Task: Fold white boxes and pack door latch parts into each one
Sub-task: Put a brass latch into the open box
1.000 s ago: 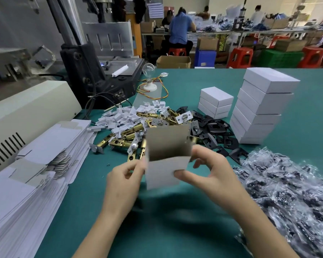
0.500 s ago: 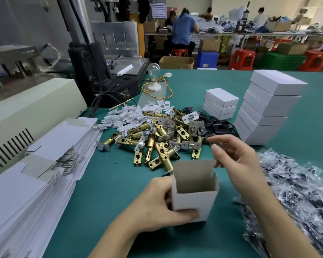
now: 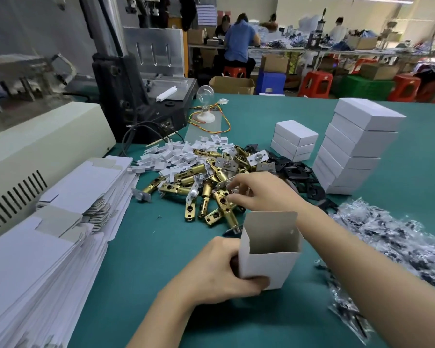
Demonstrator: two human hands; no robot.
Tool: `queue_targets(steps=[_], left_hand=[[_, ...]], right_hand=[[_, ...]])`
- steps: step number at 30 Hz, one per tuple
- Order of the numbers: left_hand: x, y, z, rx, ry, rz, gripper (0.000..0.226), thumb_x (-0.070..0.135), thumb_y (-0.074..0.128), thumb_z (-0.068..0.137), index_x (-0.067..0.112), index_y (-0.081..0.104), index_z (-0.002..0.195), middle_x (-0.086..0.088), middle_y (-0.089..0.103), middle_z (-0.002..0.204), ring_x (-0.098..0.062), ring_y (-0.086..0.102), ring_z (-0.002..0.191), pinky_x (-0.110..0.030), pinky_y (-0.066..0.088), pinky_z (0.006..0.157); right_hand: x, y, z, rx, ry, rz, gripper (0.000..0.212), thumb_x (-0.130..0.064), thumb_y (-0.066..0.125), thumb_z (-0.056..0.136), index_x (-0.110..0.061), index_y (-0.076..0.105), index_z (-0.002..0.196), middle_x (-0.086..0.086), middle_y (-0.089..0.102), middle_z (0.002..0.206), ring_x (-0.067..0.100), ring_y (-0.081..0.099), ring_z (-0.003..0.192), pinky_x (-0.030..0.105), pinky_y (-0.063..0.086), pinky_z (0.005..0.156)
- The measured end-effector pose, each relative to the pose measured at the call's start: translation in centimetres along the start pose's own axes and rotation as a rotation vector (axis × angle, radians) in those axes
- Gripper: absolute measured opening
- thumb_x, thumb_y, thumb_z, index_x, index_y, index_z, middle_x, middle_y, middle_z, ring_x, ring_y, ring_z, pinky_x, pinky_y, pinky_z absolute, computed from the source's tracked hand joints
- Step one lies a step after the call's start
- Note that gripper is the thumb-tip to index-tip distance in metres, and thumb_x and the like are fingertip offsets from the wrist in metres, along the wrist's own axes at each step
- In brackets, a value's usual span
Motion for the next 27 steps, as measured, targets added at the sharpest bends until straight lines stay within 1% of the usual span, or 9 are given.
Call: queue_targets(steps=[2, 4, 7, 11, 13, 16, 19, 23, 27], left_hand=[[-0.3, -0.1, 0.0, -0.001, -0.012, -0.014, 0.012, 0.012, 0.077, 0.084, 0.013, 0.067, 0.089, -0.006, 0.066, 0.084, -0.011, 0.057, 0.074, -0.031, 0.046, 0.066], [-0.5, -0.2, -0.1, 0.010, -0.025, -0.025, 0.012, 0.013, 0.076, 0.083, 0.014, 0.065, 0.087, -0.007, 0.063, 0.081, -0.012, 0.054, 0.071, -0.031, 0.044, 0.065], [-0.8, -0.1, -0.3, 0.021, -0.033, -0.024, 0.014, 0.016, 0.077, 0.081, 0.015, 0.064, 0.087, -0.007, 0.063, 0.080, -0.012, 0.054, 0.071, -0.031, 0.045, 0.065], [-1.0, -0.6, -0.2, 0.061, -0.037, -0.025, 0.016, 0.022, 0.083, 0.079, 0.024, 0.070, 0.089, 0.011, 0.067, 0.081, -0.006, 0.059, 0.073, -0.026, 0.049, 0.067], [-1.2, -0.8, -0.2, 0.084, -0.047, -0.038, 0.018, 0.022, 0.084, 0.078, 0.028, 0.072, 0.089, 0.014, 0.068, 0.080, -0.003, 0.060, 0.072, -0.023, 0.048, 0.067], [-1.3, -0.8, -0.1, 0.098, -0.055, -0.040, 0.024, 0.016, 0.085, 0.077, 0.032, 0.073, 0.091, 0.016, 0.068, 0.077, -0.001, 0.058, 0.070, -0.020, 0.047, 0.066], [-1.6, -1.0, 0.1, 0.121, -0.089, -0.061, 0.028, 0.022, 0.085, 0.074, 0.027, 0.076, 0.100, 0.005, 0.075, 0.086, -0.007, 0.062, 0.075, -0.033, 0.053, 0.068], [-1.9, -1.9, 0.0, 0.179, -0.103, -0.088, 0.037, 0.035, 0.089, 0.073, 0.035, 0.075, 0.108, 0.005, 0.078, 0.097, -0.016, 0.071, 0.085, -0.041, 0.059, 0.077], [-2.2, -2.8, 0.0, 0.248, -0.117, -0.078, 0.043, 0.045, 0.089, 0.071, 0.042, 0.073, 0.110, 0.005, 0.077, 0.098, -0.031, 0.068, 0.090, -0.043, 0.057, 0.080]], right_hand=[[-0.3, 0.3, 1.2, 0.005, 0.022, -0.077, 0.041, -0.064, 0.065, 0.089, -0.031, 0.070, 0.115, -0.012, 0.067, 0.088, 0.012, 0.061, 0.085, 0.029, 0.043, 0.064], [-0.6, 1.0, 2.3, -0.026, 0.038, -0.161, 0.056, -0.075, 0.064, 0.081, -0.029, 0.072, 0.110, -0.010, 0.068, 0.092, 0.013, 0.061, 0.086, 0.030, 0.046, 0.065], [-1.2, 2.4, 3.2, -0.089, 0.044, -0.263, 0.064, -0.072, 0.068, 0.080, -0.013, 0.075, 0.103, 0.001, 0.073, 0.088, 0.024, 0.068, 0.086, 0.032, 0.049, 0.064], [-0.6, 1.9, 3.2, -0.115, 0.108, -0.003, 0.050, -0.046, 0.076, 0.080, 0.001, 0.069, 0.093, 0.012, 0.062, 0.076, 0.021, 0.051, 0.065, 0.031, 0.037, 0.059], [-0.2, 0.6, 2.4, -0.094, 0.109, 0.130, 0.043, -0.046, 0.081, 0.079, -0.008, 0.061, 0.079, 0.002, 0.060, 0.072, 0.014, 0.048, 0.063, 0.029, 0.037, 0.056], [-0.1, -2.3, 0.6, -0.003, 0.097, 0.219, 0.043, -0.047, 0.084, 0.078, -0.020, 0.053, 0.071, -0.010, 0.055, 0.061, 0.001, 0.046, 0.052, 0.014, 0.035, 0.048], [-0.7, -6.2, -1.5, 0.142, 0.024, 0.287, 0.043, -0.043, 0.085, 0.080, -0.017, 0.052, 0.070, -0.010, 0.057, 0.052, 0.000, 0.049, 0.046, 0.014, 0.035, 0.047], [-0.8, -13.0, -4.3, 0.346, -0.013, 0.483, 0.043, -0.039, 0.080, 0.085, -0.005, 0.055, 0.080, 0.005, 0.067, 0.062, 0.006, 0.052, 0.047, 0.018, 0.039, 0.046], [-1.3, -15.8, -6.6, 0.242, -0.073, 0.734, 0.039, -0.040, 0.075, 0.082, -0.007, 0.054, 0.083, 0.004, 0.066, 0.058, 0.015, 0.051, 0.044, 0.018, 0.038, 0.043]])
Point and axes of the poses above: each hand's wrist, its own z-axis towards the middle knuckle, its own y-axis out of the palm, x = y × z, the point moved 8 cm from there along z, towards the middle knuckle
